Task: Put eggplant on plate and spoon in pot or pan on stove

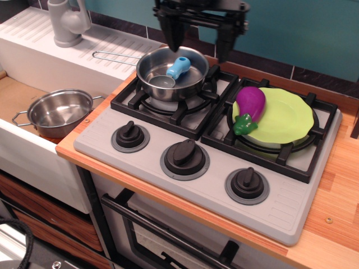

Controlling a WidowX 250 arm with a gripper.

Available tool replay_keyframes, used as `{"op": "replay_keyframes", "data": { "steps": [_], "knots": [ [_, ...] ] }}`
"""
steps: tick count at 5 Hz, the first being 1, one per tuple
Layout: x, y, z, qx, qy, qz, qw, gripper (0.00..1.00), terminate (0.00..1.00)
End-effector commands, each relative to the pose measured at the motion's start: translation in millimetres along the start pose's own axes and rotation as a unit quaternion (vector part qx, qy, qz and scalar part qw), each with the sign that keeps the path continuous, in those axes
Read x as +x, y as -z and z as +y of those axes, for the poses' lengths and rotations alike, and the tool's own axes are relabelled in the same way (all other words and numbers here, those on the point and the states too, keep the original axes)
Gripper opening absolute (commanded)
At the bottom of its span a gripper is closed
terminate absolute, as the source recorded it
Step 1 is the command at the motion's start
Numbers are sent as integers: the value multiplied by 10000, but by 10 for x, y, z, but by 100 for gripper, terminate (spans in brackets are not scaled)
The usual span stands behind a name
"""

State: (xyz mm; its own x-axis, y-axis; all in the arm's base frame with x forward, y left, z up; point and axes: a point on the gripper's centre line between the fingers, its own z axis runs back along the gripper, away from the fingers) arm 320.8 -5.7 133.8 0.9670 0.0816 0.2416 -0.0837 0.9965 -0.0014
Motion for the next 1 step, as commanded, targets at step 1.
{"op": "replay_keyframes", "data": {
  "steps": [1],
  "knots": [
    [-39,-226,-180,-285,-128,-246,9992,100,100]
  ]
}}
